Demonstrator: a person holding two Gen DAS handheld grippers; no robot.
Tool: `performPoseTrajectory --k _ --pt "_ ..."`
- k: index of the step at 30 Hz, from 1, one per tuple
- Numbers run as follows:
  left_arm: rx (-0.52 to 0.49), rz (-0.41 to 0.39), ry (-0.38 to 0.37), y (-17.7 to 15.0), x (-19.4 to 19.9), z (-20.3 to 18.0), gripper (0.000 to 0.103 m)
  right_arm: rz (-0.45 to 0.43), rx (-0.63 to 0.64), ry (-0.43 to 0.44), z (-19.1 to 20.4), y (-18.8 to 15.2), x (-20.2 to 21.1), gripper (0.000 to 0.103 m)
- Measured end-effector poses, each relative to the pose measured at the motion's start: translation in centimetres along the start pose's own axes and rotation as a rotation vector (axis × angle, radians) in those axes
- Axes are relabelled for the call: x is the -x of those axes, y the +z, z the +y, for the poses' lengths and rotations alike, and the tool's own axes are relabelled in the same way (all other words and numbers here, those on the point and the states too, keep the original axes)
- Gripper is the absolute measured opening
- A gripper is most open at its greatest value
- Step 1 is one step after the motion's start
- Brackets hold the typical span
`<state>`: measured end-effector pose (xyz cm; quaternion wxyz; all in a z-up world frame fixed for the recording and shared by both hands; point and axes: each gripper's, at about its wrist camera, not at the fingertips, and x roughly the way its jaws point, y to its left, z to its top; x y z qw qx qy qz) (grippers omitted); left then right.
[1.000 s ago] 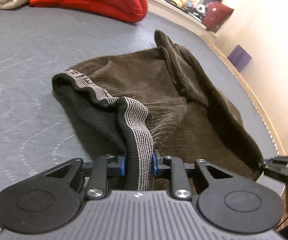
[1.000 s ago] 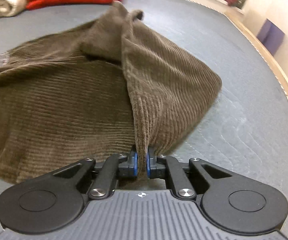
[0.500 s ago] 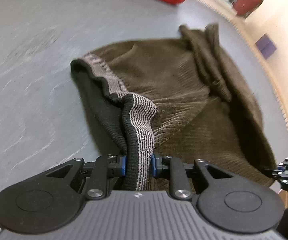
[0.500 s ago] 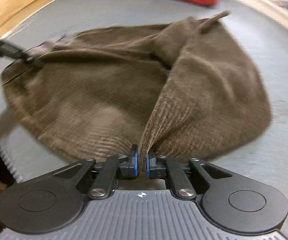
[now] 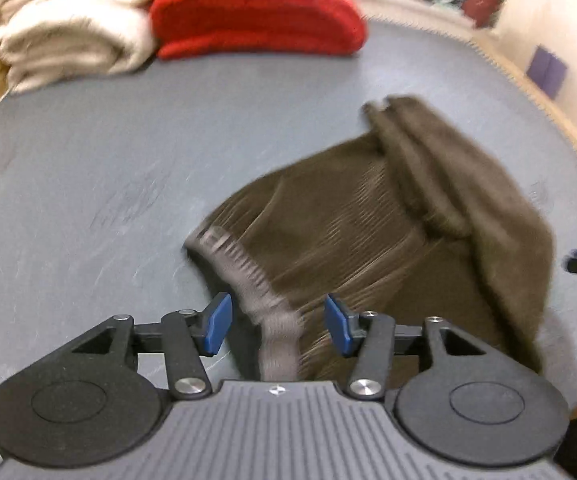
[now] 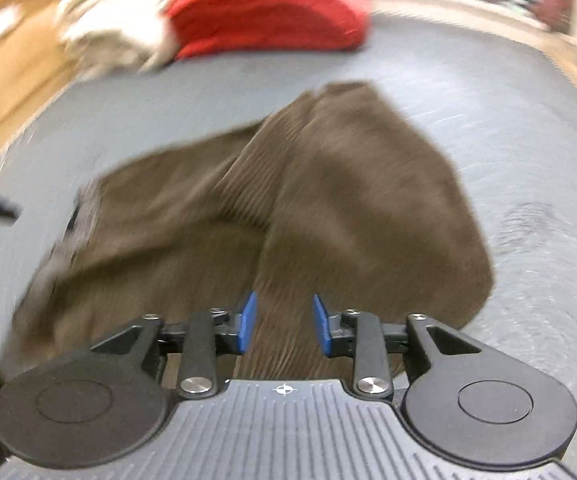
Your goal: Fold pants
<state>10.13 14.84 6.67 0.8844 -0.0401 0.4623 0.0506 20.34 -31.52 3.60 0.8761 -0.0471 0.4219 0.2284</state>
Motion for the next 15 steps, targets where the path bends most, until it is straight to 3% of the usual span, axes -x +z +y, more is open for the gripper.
performPoseTrajectory --k 3,5,6,8,11,15 --pt "-0.001 -0.052 -0.062 0.5 0.9 -1.6 0.058 -0.068 -0.072 -0.049 -0.6 0.9 0.1 0.036" --pt "0.018 -0.093 -0.086 -0.8 0.1 -1.9 0.059 -0.097 -0.101 -0.073 -1.4 1.7 0.0 0.036" --pt "0.026 -0.071 -0.076 -1.6 -1.0 -2.1 0.059 -0.108 -0.115 -0.080 -1.4 2.1 -0.3 0.036" --pt "0.094 0.110 0.012 -2.2 -4.9 -2.4 0.045 -0.123 -0.132 -0.098 -1.1 2.6 -1.3 0.036" --pt "0.142 0.083 -0.083 -0.6 -5.9 -2.7 0.045 -0.126 -0.147 -0.118 -0.8 3.1 -2.7 0.036" --pt "0.073 0.039 -0.058 0.8 -6.3 -3.8 0.045 -0.097 -0.135 -0.130 -0.1 4.0 -4.6 0.037"
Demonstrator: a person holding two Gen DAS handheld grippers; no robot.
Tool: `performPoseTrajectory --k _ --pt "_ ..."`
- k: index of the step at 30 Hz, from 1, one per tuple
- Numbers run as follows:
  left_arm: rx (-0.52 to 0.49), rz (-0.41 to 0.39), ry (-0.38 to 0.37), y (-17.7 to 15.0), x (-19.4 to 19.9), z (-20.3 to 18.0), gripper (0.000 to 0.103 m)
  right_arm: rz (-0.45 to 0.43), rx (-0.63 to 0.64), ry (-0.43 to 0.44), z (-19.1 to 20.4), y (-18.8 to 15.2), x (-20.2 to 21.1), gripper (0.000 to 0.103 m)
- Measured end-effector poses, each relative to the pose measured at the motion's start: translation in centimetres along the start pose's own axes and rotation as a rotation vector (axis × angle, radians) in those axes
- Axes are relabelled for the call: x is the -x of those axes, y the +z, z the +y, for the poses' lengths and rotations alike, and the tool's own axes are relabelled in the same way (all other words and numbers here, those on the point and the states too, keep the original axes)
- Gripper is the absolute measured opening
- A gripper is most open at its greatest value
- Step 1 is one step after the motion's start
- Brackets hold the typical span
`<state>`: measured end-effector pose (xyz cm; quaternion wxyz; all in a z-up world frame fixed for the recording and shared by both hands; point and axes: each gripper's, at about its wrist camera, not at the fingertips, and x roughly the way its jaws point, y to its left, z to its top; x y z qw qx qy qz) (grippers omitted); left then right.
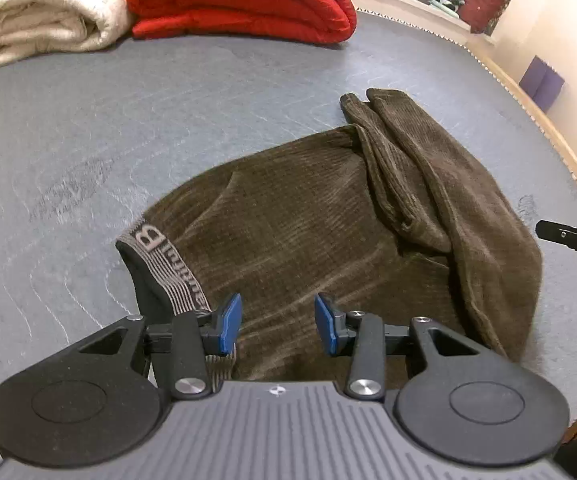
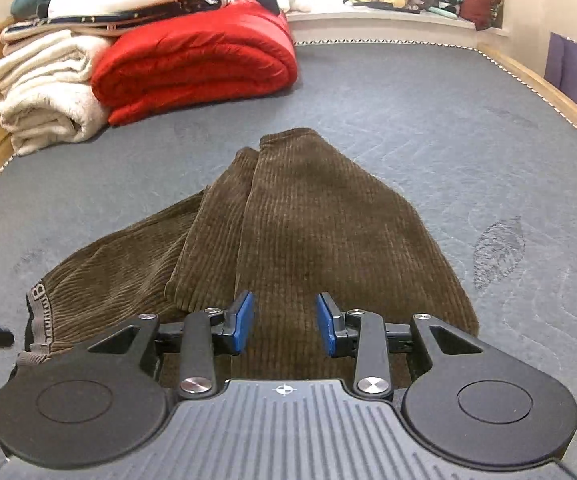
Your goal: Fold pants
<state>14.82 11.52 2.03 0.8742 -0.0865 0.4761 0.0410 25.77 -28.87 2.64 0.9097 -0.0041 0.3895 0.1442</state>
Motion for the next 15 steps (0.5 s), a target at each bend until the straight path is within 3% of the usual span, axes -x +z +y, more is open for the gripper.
performPoseTrajectory --k 15 --pt "-0.035 0.026 -0.030 0.4 -1.5 -1.0 0.051 0.210 0.255 -0.099 6.8 -0.8 -10.2 0.047"
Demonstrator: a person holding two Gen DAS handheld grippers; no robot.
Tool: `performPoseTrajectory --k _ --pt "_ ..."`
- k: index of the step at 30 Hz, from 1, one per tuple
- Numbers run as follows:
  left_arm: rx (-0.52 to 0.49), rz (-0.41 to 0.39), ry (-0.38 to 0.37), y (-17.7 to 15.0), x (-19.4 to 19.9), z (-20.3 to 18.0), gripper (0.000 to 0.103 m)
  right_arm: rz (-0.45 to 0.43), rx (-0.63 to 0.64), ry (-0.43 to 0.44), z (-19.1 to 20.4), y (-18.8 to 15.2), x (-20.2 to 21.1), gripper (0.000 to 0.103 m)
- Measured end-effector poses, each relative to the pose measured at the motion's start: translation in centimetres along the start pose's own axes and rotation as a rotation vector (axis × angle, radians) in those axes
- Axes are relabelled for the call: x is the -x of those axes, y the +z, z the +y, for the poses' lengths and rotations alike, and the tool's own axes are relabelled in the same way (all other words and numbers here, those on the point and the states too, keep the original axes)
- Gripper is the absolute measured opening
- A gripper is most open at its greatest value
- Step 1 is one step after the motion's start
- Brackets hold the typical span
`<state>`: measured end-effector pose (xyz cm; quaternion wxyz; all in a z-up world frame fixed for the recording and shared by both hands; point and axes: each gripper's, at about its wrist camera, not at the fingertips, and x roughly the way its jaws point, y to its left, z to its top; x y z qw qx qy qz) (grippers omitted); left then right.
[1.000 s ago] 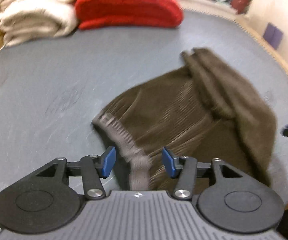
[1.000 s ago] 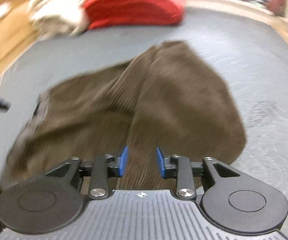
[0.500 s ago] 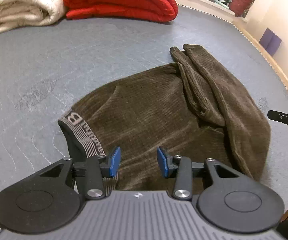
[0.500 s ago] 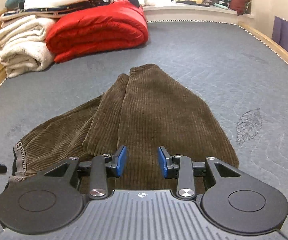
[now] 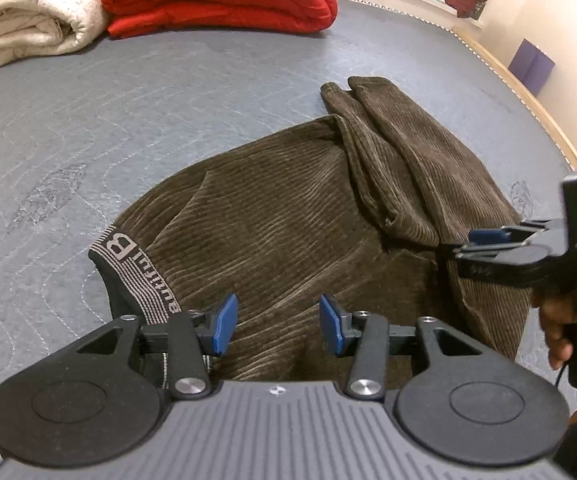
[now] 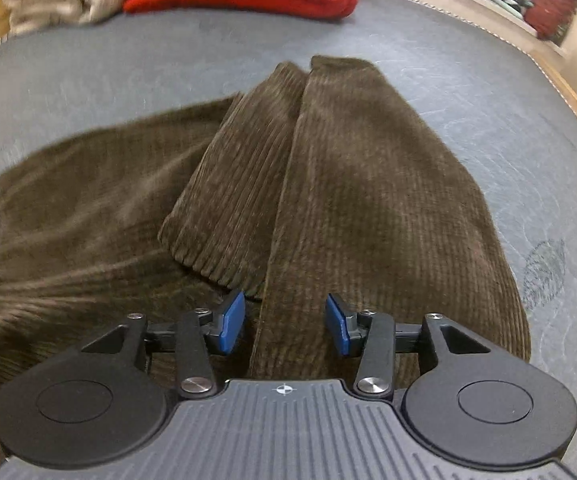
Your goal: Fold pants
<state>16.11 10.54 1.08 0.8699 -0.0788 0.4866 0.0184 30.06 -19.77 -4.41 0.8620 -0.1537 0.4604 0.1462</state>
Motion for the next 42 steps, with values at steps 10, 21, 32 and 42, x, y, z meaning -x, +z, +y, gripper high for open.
performPoseTrajectory --k 10,21,32,42 --pt "-0.003 0.001 0.012 0.2 0.4 0.3 0.053 0.022 0.101 -0.057 -0.5 -1.7 -0.4 0.007" --pt "-0.061 0.013 0.028 -1.3 0.5 -1.0 0.055 -0.029 0.006 0.024 -12.2 -8.7 6.8 0.006" --pt "-0.101 0.014 0.012 -1.5 0.2 -3.4 0.061 0.210 0.019 0.062 -18.9 -19.6 8.4 0.000" --pt "-0.115 0.029 0.005 -1.5 -0.8 -4.8 0.065 -0.107 -0.177 -0.033 -19.4 -13.3 11.0 0.039"
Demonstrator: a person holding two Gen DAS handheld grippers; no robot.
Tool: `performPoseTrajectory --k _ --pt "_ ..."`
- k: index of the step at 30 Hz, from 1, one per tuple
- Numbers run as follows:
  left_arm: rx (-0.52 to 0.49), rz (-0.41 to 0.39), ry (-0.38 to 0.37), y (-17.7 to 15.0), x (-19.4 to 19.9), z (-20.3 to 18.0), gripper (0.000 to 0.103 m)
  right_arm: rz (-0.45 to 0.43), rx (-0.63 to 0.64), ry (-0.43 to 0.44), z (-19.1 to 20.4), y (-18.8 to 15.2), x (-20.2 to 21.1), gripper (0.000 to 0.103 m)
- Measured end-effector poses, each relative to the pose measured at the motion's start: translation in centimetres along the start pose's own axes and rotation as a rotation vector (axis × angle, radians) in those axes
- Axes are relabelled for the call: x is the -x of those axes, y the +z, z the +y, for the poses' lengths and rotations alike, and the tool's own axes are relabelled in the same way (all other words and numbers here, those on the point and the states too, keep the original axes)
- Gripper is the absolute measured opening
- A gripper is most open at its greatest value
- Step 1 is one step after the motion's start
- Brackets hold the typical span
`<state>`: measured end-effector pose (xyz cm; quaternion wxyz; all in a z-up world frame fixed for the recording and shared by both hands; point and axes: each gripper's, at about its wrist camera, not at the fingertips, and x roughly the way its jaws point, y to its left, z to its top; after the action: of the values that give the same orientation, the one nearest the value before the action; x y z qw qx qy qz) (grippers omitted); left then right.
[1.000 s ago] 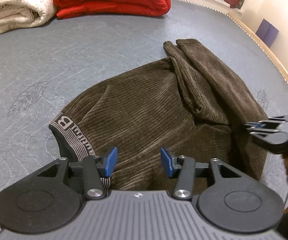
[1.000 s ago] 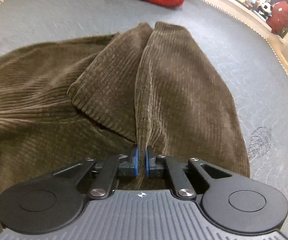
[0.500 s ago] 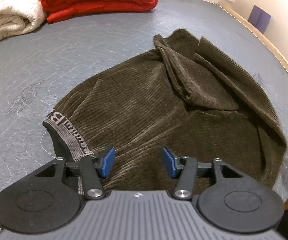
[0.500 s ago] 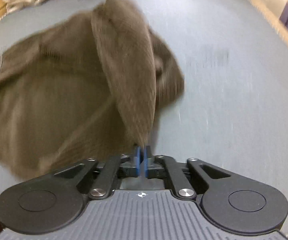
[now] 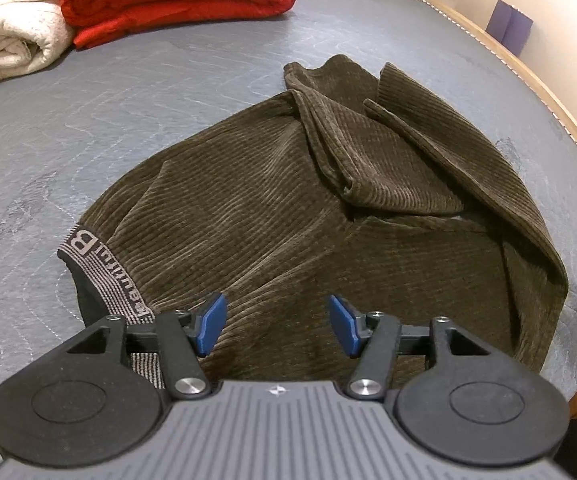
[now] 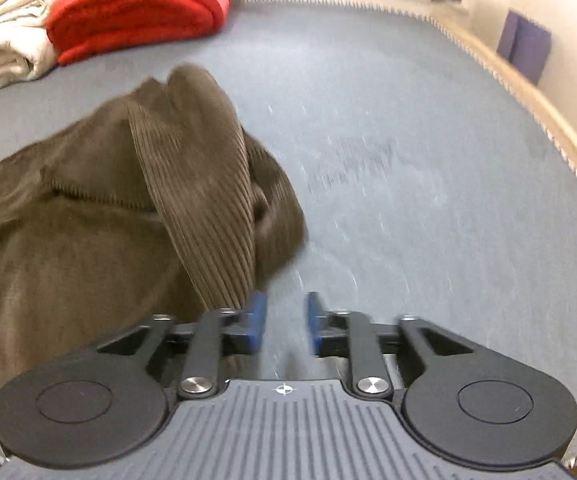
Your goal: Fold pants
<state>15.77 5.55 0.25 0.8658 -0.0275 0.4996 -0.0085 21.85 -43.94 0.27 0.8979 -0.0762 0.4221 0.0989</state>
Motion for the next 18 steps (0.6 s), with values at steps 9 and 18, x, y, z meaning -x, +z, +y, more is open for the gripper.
performPoseTrajectory --k 9,18 --pt "0.035 0.001 -0.011 0.6 -0.3 0.8 0.066 -0.007 0.170 -0.013 8.0 3.5 -3.8 0.049" --pt "0.055 -0.004 -0.016 0.8 0.0 1.7 0.066 0.004 0.302 -0.099 13.5 6.6 -9.0 0.055"
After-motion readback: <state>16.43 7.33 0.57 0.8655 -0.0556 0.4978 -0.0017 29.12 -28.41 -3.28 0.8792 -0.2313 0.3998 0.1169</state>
